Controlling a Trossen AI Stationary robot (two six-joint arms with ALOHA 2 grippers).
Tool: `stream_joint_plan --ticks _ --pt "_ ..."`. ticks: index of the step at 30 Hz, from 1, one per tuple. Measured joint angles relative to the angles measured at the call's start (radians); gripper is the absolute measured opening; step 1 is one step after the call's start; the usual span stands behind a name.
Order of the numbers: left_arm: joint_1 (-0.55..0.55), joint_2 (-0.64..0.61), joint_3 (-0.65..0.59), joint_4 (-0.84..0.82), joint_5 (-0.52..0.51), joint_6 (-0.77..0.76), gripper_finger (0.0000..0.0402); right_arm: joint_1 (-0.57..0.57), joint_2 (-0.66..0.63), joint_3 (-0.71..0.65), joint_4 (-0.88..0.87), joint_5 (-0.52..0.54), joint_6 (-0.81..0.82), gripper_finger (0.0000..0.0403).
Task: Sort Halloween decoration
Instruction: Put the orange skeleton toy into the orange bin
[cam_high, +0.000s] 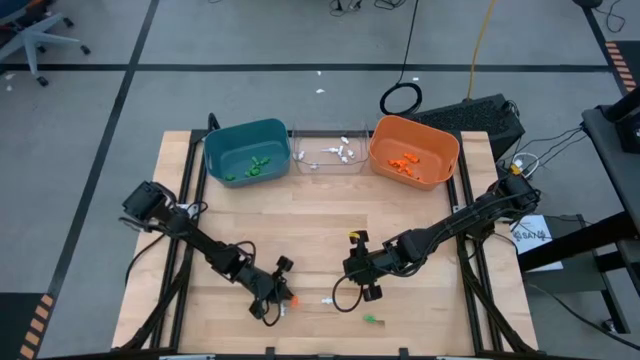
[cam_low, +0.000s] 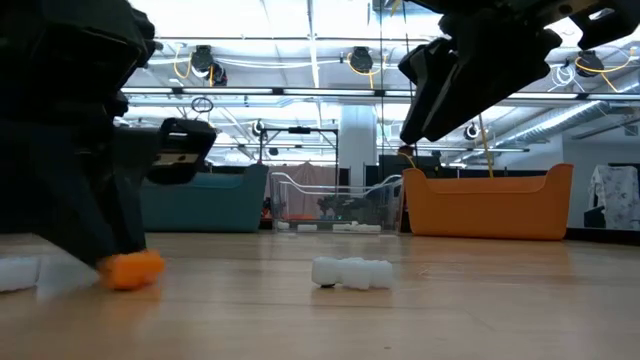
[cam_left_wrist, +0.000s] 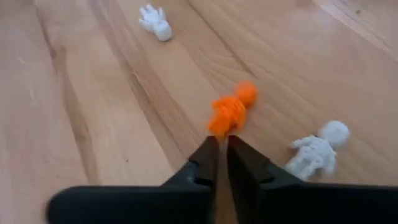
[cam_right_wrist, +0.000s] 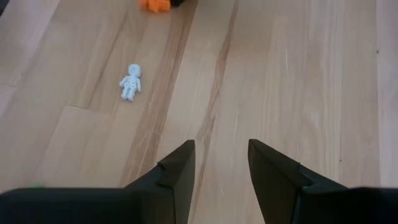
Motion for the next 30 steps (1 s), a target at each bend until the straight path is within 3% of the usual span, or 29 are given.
stream_joint_plan --ticks 3,8,14,17,30 --pt "0.01 0.002 -0.001 0.028 -0.05 0.003 0.0005 0.0 0.0 0.0 0.002 0.003 -0.002 0.0132" --pt "0.021 0.002 -0.001 0.047 -0.118 -0.002 0.0004 -0.001 0.0 0.0 0.002 0.004 -0.004 0.0132" --pt "0.019 0.002 -0.001 0.074 -0.089 -0.015 0.0005 -0.001 0.0 0.0 -0.002 0.004 -0.013 0.0132" --pt "0.018 0.0 -0.001 0.101 -0.064 -0.101 0.0011 -0.001 0.0 0.0 -0.001 0.004 -0.015 0.0132" --pt "-0.11 -0.075 0.002 0.004 -0.028 -0.135 0.0112 -0.002 0.0 0.0 0.0 0.004 -0.015 0.0132"
